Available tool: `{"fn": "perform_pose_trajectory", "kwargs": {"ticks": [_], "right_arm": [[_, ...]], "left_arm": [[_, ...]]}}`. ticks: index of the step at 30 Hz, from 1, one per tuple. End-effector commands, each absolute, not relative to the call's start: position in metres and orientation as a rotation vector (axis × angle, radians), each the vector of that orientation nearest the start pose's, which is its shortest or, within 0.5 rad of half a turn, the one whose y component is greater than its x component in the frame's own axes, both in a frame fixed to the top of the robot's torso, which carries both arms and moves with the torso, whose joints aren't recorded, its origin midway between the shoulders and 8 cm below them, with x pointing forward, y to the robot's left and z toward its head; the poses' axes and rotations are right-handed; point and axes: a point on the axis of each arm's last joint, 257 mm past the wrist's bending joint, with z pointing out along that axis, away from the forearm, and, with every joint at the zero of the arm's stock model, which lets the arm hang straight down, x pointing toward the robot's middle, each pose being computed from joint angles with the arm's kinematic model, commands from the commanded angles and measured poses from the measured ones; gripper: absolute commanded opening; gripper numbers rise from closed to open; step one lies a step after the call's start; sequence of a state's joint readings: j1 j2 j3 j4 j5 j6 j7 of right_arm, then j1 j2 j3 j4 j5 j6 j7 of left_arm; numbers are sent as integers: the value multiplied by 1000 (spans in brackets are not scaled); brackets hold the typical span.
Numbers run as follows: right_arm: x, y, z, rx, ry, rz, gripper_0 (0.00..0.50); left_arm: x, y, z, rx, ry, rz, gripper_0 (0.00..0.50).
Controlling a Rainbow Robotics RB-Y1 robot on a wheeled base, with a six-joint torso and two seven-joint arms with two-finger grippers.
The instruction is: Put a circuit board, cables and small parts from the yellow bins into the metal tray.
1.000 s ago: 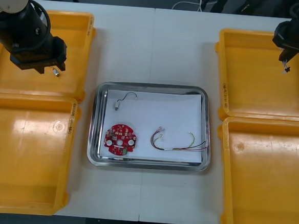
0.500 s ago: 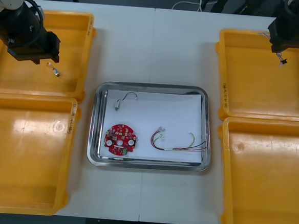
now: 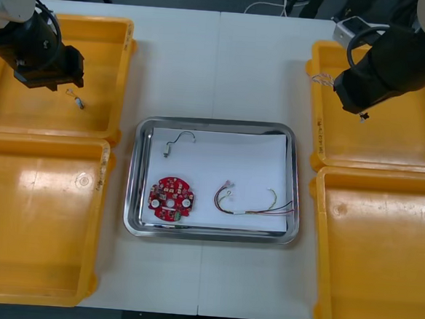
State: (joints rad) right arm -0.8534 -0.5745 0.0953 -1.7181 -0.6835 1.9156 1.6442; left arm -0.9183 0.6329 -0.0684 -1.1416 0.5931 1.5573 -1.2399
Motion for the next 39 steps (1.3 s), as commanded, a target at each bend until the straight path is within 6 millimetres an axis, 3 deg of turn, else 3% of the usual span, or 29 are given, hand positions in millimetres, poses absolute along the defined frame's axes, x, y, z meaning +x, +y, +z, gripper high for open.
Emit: {"fn": "perform_pose_trajectory", "kwargs": {"ticks": [1, 10, 19, 26, 39], "right_arm": [[499, -210, -97, -967, 2465, -173, 0], [472, -178, -118, -1234, 2419, -171, 0], [466, -147, -132, -1422, 2338, -206, 0], [466, -113, -133, -1562, 2248, -199, 0], [486, -74, -134, -1851, 1977, -181, 0]], "left_arm": [[610, 338, -119, -151, 2567, -8, 500], [614, 336, -137, -109, 2580, 26, 500], [621, 330, -153, -94, 2578, 15, 500], [626, 326, -165, -78, 2572, 18, 500], [629, 311, -180, -68, 2574, -21, 500]]}}
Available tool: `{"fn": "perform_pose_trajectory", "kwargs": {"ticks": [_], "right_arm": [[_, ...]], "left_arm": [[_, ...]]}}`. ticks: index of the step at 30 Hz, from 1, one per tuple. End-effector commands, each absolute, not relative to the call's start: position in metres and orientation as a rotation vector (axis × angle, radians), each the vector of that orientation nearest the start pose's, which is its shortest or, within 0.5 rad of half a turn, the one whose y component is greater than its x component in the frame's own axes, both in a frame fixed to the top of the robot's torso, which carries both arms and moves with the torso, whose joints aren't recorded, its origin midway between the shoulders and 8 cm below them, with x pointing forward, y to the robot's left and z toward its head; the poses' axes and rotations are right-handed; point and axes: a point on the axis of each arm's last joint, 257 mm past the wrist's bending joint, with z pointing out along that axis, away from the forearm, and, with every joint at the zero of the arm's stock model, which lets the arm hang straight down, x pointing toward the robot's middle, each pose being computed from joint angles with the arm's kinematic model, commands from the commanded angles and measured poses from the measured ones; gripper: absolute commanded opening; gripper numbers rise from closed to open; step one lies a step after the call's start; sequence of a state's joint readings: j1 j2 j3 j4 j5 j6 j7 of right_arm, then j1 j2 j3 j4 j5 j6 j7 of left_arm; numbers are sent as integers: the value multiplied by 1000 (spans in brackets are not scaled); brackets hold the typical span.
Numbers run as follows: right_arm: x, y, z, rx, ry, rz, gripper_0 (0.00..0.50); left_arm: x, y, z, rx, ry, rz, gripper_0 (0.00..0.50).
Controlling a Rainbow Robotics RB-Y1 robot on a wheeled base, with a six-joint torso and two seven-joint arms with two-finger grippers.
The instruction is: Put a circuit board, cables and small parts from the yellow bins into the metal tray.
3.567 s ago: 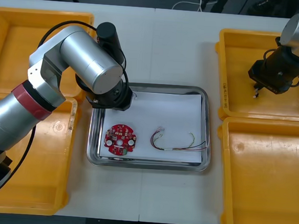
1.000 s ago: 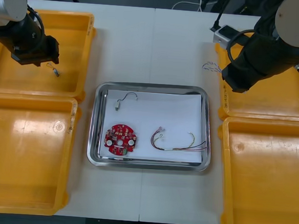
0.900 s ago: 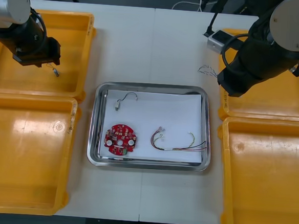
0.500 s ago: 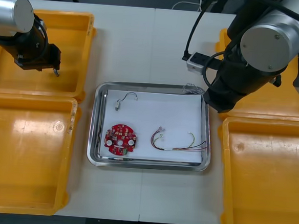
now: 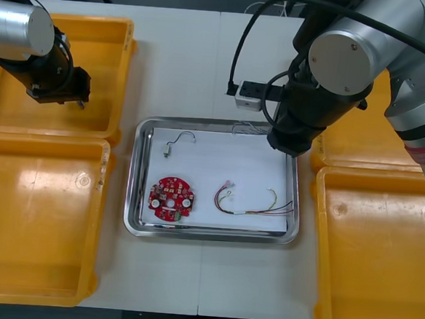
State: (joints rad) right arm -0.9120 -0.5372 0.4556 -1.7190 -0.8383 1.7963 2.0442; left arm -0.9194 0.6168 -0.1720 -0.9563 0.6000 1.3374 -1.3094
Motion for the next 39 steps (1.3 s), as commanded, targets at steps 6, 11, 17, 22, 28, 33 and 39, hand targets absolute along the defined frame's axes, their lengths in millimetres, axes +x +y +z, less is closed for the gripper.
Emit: {"fn": "perform_pose_trajectory", "kwargs": {"ticks": [6, 11, 17, 22, 28, 33, 39], "right_arm": [[491, -69, -137, -1950, 1882, -258, 0], [496, -69, -147, -1998, 1844, -361, 0], [501, -64, -154, -2011, 1811, -434, 0], [501, -59, -163, -2032, 1791, -462, 0], [507, -58, -178, -2024, 1819, -417, 0], [509, -56, -186, -2024, 1806, -423, 0], [510, -58, -200, -2040, 1808, -444, 0]], "left_arm": [[628, 309, -186, -62, 2579, -21, 500], [629, 308, -196, -41, 2570, -9, 500], [629, 308, -197, -38, 2570, -7, 500], [628, 309, -198, -31, 2573, -4, 500], [627, 311, -200, -24, 2577, 1, 500], [626, 313, -202, -17, 2581, 6, 442], [624, 316, -204, -3, 2584, 14, 3]]}}
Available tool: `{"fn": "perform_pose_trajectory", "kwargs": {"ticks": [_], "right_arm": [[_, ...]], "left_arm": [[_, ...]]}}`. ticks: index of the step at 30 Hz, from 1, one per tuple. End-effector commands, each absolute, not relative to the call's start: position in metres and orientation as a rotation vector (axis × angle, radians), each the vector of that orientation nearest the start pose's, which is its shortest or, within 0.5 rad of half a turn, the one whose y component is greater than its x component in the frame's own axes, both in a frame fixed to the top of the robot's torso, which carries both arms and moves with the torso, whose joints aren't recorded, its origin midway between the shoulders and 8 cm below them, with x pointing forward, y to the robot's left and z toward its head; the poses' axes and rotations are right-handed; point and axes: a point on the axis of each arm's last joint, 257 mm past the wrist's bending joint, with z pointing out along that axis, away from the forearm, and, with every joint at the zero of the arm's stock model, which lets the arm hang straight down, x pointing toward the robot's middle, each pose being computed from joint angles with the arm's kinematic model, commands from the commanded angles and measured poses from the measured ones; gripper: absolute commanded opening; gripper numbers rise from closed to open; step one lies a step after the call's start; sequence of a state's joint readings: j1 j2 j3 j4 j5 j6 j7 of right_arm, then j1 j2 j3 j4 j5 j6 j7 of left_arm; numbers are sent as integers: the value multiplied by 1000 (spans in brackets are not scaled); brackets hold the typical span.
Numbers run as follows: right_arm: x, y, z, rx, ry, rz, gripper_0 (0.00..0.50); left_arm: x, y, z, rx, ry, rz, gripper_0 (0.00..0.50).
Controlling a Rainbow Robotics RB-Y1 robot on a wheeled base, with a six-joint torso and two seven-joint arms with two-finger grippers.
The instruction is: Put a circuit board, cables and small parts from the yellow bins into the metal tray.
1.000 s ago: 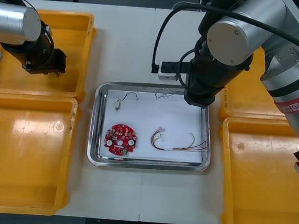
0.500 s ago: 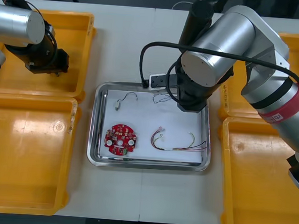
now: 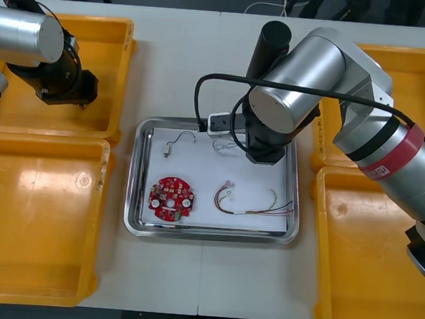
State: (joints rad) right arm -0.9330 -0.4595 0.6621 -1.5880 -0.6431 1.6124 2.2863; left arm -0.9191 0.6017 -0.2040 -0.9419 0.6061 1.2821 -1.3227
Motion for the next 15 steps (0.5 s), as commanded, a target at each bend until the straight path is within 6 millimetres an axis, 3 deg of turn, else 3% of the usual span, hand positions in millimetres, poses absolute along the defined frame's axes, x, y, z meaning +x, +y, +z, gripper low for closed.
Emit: {"fn": "perform_pose_trajectory", "kwargs": {"ticks": [1, 8, 15], "right_arm": [[510, -56, -201, -2041, 1802, -438, 0], [507, -48, -220, -2040, 1768, -398, 0], [512, -56, -237, -1992, 1766, -369, 0]], "left_arm": [[625, 316, -203, 2, 2583, 18, 0], [625, 317, -202, 21, 2582, 25, 0], [620, 322, -201, 16, 2598, 23, 0]]}}
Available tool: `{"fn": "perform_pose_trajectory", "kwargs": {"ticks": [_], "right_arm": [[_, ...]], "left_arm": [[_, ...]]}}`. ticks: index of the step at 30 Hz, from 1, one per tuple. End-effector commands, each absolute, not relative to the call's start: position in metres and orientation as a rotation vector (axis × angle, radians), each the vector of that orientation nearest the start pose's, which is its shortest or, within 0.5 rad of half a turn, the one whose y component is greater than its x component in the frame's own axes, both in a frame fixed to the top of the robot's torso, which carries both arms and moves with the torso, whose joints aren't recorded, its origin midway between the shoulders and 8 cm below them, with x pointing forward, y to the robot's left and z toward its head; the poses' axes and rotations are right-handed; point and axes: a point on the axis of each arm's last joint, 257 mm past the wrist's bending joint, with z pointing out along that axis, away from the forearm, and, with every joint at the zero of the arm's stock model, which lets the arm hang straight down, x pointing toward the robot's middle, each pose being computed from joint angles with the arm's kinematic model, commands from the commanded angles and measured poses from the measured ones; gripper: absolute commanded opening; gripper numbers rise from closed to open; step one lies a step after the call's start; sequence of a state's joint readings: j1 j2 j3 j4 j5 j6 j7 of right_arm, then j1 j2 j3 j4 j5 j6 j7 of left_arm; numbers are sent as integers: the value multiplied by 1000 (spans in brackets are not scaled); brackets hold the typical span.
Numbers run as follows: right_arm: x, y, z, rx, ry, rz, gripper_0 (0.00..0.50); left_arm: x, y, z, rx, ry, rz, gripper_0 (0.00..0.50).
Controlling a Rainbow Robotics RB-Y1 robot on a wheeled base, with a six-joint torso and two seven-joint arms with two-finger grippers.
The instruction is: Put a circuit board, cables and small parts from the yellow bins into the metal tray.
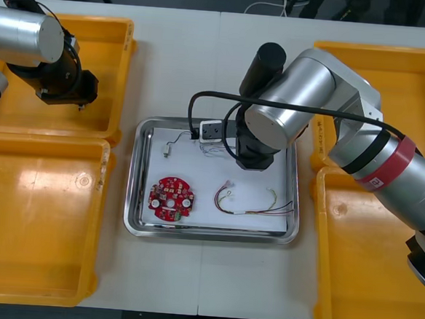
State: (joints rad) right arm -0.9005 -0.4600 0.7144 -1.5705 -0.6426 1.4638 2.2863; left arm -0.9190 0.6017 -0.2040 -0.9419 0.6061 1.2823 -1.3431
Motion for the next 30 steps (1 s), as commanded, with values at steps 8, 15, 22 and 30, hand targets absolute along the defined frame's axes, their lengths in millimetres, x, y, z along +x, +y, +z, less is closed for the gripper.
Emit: {"fn": "perform_pose_trajectory", "kwargs": {"ticks": [8, 15, 22, 30], "right_arm": [[514, -70, -242, -1995, 1773, -385, 0], [518, -82, -246, -2005, 1758, -410, 0], [518, -84, -248, -1998, 1765, -400, 0], [516, -83, -249, -1984, 1783, -385, 500]], "left_arm": [[606, 329, -174, 25, 2631, 28, 0], [589, 334, -145, 14, 2655, 32, 0], [575, 341, -126, -2, 2666, 46, 0], [552, 347, -116, 11, 2669, 126, 0]]}}
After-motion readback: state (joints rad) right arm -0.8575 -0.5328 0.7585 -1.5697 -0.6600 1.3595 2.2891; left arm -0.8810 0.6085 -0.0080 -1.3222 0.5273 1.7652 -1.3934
